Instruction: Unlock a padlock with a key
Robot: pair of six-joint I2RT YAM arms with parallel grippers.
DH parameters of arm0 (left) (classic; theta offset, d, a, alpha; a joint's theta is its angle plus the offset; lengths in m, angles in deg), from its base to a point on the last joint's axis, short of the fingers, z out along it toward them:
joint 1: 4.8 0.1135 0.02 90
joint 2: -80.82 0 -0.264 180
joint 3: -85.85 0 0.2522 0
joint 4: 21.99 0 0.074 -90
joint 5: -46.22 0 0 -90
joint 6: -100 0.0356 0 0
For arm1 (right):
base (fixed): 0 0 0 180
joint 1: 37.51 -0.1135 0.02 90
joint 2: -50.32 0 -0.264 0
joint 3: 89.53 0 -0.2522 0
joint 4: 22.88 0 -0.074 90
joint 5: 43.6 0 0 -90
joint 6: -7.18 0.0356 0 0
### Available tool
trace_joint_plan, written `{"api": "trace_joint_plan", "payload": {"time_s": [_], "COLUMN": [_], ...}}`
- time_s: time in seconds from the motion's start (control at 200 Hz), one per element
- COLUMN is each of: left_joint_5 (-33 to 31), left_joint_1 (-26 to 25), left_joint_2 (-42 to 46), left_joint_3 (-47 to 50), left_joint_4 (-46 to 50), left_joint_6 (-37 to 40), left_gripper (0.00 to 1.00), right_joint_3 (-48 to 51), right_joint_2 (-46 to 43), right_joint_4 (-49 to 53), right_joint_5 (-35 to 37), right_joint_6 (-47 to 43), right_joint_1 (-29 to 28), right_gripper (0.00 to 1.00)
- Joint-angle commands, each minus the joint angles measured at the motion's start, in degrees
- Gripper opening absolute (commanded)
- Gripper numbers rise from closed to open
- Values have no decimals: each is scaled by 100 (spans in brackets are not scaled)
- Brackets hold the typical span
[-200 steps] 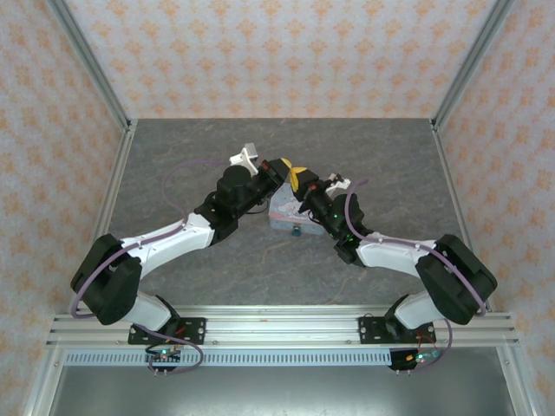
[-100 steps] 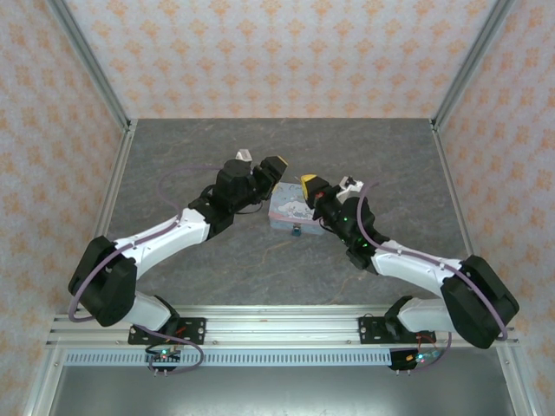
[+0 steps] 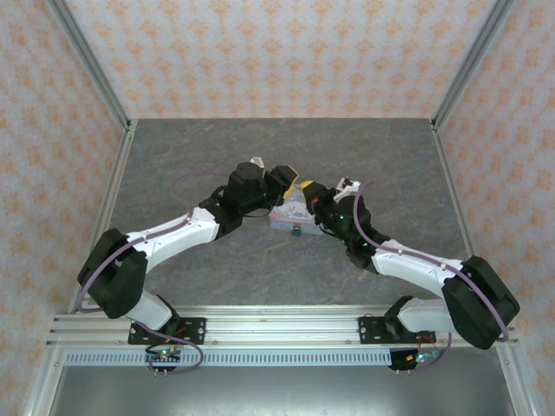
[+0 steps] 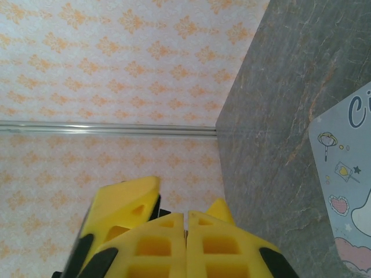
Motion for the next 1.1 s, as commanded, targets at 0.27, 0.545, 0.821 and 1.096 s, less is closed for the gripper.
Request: {"api": "trace_joint_plan", "payload": {"time_s": [0.27,0.545,0.821,1.096], "left_joint_5": [-27,5,14,437], "left_joint_1": [-34,-48,-76,308], "left_joint_2": [-139,-199,-261,-158], "left_joint_3": [-139,-181,-173,-137], "left_joint_4": [-97,-150,-235,-518], "left_joint_6": [-126,-141,-137,884], "left_gripper": [20,9,0,0], "right_joint_3": [-149,-166,-228,359], "right_joint_2": [80,154,225,-1126], "right_joint_4": [35,20,-31,971], "right_joint_5": [-2,2,-69,-230], "right_joint_6": [-143,-135,-180,-495], "right_joint_1": [4,6,2,532], "right_gripper": [0,0,0,69]}}
